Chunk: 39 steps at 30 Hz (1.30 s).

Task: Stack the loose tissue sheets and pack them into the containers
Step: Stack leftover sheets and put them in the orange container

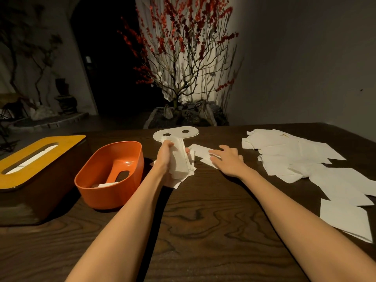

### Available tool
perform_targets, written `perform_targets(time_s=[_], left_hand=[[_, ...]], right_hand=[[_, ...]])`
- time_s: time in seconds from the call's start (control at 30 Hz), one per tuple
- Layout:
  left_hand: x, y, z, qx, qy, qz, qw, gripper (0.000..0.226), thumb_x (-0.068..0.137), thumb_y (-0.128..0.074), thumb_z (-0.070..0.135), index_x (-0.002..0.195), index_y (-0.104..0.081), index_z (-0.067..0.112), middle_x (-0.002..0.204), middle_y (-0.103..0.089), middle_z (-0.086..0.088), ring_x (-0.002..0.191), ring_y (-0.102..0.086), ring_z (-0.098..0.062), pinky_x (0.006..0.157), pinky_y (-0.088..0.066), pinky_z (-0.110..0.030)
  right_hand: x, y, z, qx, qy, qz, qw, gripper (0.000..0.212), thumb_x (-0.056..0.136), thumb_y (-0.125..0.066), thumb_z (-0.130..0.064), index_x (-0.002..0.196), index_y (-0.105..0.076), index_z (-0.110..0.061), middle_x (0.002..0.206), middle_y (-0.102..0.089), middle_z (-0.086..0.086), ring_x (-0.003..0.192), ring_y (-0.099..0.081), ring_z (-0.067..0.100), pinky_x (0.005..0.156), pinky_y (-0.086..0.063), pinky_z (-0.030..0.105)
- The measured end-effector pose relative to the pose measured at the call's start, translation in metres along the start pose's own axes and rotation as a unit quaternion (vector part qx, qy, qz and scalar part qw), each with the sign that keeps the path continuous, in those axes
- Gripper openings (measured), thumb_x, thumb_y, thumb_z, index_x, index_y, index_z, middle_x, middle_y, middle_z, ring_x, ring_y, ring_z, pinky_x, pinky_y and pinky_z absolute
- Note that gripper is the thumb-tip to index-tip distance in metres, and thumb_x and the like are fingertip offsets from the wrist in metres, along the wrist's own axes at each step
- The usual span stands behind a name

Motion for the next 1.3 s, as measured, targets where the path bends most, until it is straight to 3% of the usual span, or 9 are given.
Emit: perform_targets(time_s=[0.07,0.3,0.63,0.77,0.93,1.03,1.13,1.23,1.3], left_hand=[[-0.002,-0.004,0.001,0.0,-0.017,-0.008,1.0,0.032,0.1,-0.025,0.017,0.08,-0.048,0.005,0.077,-0.055,-0.012,0.066,-0.051,-0.021,0.035,-0.046,-0.019],[-0.009,-0.029,-0.014,-0.059,0.027,-0.082,0.994,0.031,0.096,-0.029,0.022,0.098,-0.053,0.003,0.083,-0.059,-0.013,0.074,-0.055,-0.024,0.071,-0.047,-0.036],[0.007,-0.019,-0.021,-0.163,0.059,-0.079,0.982,0.039,0.092,-0.035,0.028,0.103,-0.058,-0.001,0.09,-0.066,-0.018,0.086,-0.062,-0.029,0.083,-0.048,-0.042],[0.013,-0.002,-0.023,-0.123,0.058,-0.053,0.989,0.032,0.093,-0.035,0.028,0.103,-0.054,0.005,0.086,-0.061,-0.014,0.077,-0.061,-0.025,0.081,-0.048,-0.042],[0.01,-0.009,-0.03,-0.125,0.059,-0.055,0.989,0.033,0.093,-0.034,0.029,0.098,-0.056,0.004,0.084,-0.061,-0.014,0.075,-0.058,-0.025,0.076,-0.047,-0.039],[0.005,-0.019,-0.035,-0.125,0.063,-0.056,0.989,0.034,0.094,-0.033,0.031,0.091,-0.057,0.006,0.085,-0.062,-0.014,0.077,-0.058,-0.025,0.078,-0.045,-0.038],[0.002,-0.024,-0.037,-0.129,0.068,-0.057,0.988,0.033,0.095,-0.034,0.032,0.088,-0.056,0.008,0.087,-0.063,-0.014,0.08,-0.058,-0.024,0.078,-0.045,-0.037],[0.001,-0.025,-0.037,-0.15,0.071,-0.061,0.984,0.029,0.096,-0.035,0.03,0.091,-0.054,0.009,0.087,-0.062,-0.014,0.08,-0.059,-0.024,0.078,-0.045,-0.038],[0.001,-0.024,-0.038,-0.178,0.08,-0.065,0.979,0.027,0.094,-0.036,0.03,0.095,-0.053,0.009,0.087,-0.063,-0.014,0.08,-0.059,-0.024,0.079,-0.045,-0.038]], right_hand=[[-0.001,-0.004,-0.004,-0.015,0.011,-0.019,1.0,0.041,0.104,-0.027,-0.035,0.143,-0.04,-0.035,0.158,-0.017,0.006,0.141,-0.013,0.033,0.112,-0.017,0.048],[-0.002,0.011,0.004,0.02,-0.031,0.026,0.999,0.031,0.102,-0.034,-0.023,0.122,-0.057,-0.024,0.133,-0.05,0.008,0.126,-0.036,0.03,0.1,-0.033,0.045],[-0.004,0.025,0.016,0.045,-0.058,0.074,0.995,0.008,0.095,-0.054,-0.019,0.088,-0.056,-0.017,0.098,-0.061,0.006,0.096,-0.059,0.025,0.087,-0.053,0.041],[-0.003,0.024,0.023,0.087,-0.098,0.069,0.989,0.023,0.098,-0.047,-0.036,0.102,-0.052,-0.014,0.093,-0.056,0.003,0.092,-0.059,0.022,0.085,-0.051,0.037],[-0.01,0.015,0.016,0.032,-0.14,-0.031,0.989,0.059,0.092,-0.053,-0.05,0.13,-0.046,-0.005,0.144,-0.031,0.02,0.132,-0.031,0.033,0.104,-0.034,0.039],[-0.009,0.004,0.006,0.083,-0.125,-0.094,0.984,0.048,0.083,-0.063,-0.055,0.101,-0.051,-0.012,0.111,-0.044,0.014,0.103,-0.042,0.023,0.084,-0.038,0.034],[-0.011,-0.004,-0.004,0.122,-0.115,-0.123,0.978,0.043,0.08,-0.071,-0.047,0.086,-0.044,-0.014,0.08,-0.036,-0.002,0.069,-0.031,0.01,0.061,-0.031,0.024],[-0.013,-0.003,-0.009,0.148,-0.097,-0.106,0.979,0.045,0.085,-0.07,-0.033,0.115,-0.049,-0.006,0.102,-0.048,0.005,0.088,-0.046,0.014,0.071,-0.039,0.023],[-0.012,-0.001,-0.01,0.169,-0.091,-0.083,0.978,0.042,0.086,-0.068,-0.027,0.117,-0.047,-0.007,0.104,-0.05,0.007,0.091,-0.048,0.016,0.066,-0.04,0.021]])
Point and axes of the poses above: each hand's wrist, its own x-axis towards the middle knuckle, its own y-axis out of the back of the hand, z = x × y, the point moved 9 cm from there along x, towards the middle knuckle
